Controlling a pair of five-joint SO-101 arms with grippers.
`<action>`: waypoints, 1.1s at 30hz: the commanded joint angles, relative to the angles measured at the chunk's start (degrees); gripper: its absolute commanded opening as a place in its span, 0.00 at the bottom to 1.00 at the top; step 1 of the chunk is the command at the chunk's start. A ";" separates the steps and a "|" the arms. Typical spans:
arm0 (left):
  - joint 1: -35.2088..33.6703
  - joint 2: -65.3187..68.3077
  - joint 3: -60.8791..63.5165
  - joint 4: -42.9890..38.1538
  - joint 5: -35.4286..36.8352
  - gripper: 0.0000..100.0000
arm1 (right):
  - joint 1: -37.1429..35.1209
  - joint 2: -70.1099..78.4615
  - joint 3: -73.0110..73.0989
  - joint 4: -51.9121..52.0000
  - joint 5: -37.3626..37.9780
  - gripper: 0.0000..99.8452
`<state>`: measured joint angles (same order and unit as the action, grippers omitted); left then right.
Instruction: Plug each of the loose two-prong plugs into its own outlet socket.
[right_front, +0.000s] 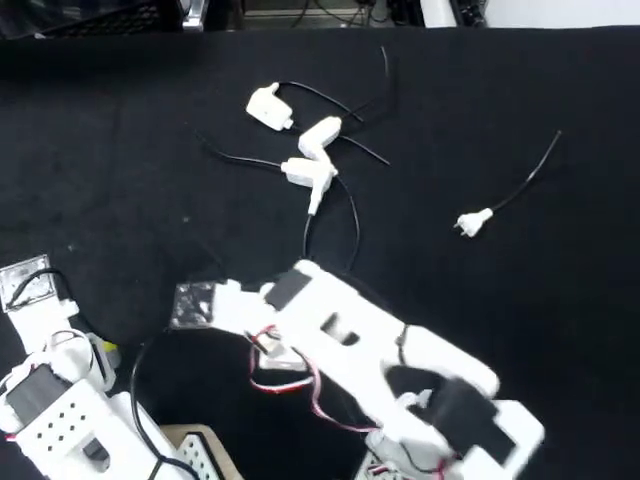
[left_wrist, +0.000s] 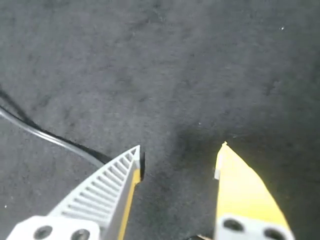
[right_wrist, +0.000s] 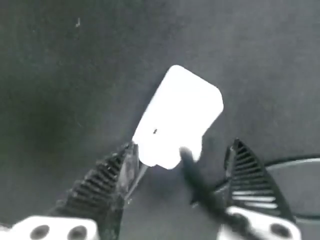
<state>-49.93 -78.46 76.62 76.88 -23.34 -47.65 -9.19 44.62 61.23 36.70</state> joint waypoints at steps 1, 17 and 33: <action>-0.57 -0.53 0.13 -1.05 -3.43 0.25 | -0.35 13.14 -9.89 -2.02 -3.78 0.28; -0.66 -0.53 0.31 -1.05 -4.04 0.25 | -0.44 19.91 -17.01 2.99 -7.82 0.04; -0.66 -0.53 0.40 -1.05 -4.04 0.25 | 13.98 19.91 -47.96 13.98 -3.08 0.04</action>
<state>-50.11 -78.55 77.23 76.79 -27.03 -40.00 10.95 7.78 74.59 32.04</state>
